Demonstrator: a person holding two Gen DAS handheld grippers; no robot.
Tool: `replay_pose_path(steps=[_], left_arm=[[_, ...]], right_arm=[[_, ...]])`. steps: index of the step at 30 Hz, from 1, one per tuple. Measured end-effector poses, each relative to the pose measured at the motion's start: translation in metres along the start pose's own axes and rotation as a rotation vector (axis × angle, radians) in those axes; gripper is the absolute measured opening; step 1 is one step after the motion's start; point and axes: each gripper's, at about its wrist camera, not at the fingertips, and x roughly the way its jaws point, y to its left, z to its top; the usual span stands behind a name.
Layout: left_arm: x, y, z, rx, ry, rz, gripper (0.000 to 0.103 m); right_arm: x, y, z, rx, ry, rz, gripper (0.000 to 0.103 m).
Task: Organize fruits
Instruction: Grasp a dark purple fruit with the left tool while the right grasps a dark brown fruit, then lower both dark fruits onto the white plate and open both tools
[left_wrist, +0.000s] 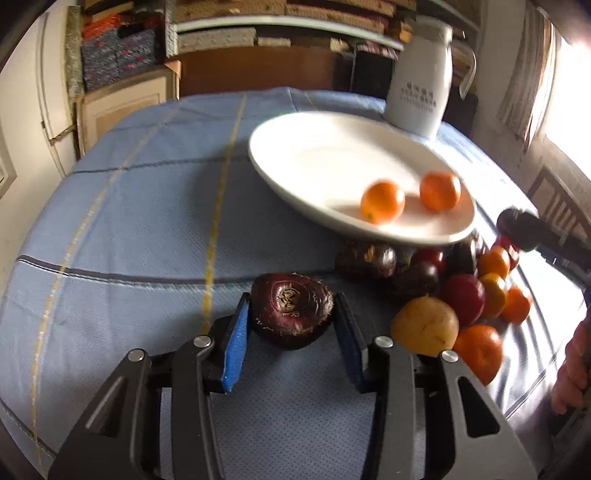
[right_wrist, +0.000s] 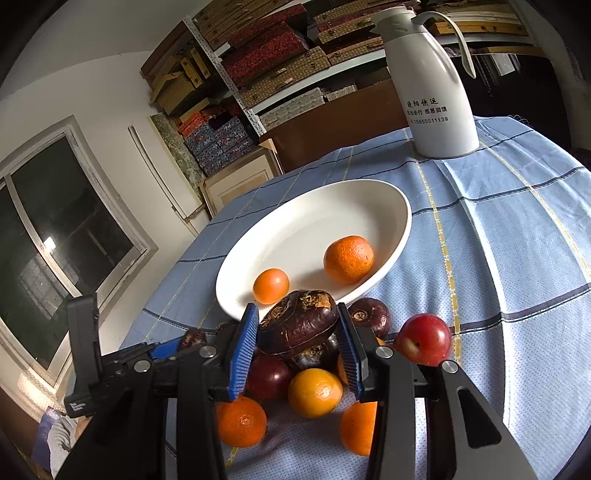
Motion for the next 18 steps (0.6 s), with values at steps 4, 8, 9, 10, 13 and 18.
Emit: replay_pose_path(steps=[4,8,9,10,13,18], left_arm=[[-0.005,-0.002,0.029,-0.013,-0.037,-0.001,0.043],[0.002,-0.016,0.068,0.011,-0.072,0.000,0.043],[0.008,-0.021,0.077,0.017,-0.075,0.002,0.043],[0.015,-0.026,0.086,0.025,-0.076,0.002,0.043],[0.035,-0.035,0.101,0.028,-0.081,0.007,0.043],[0.056,-0.031,0.104,0.040,-0.053,0.021,0.058]], right_arm=[[0.005,0.000,0.010,-0.002,0.017,0.010,0.043],[0.018,0.005,0.043,-0.034,0.028,-0.022,0.043],[0.023,0.006,0.051,-0.041,0.032,-0.028,0.043],[0.030,0.006,0.059,-0.045,0.033,-0.036,0.043],[0.057,0.004,0.079,-0.054,0.041,-0.037,0.043],[0.082,-0.012,0.081,-0.036,0.063,-0.057,0.056]])
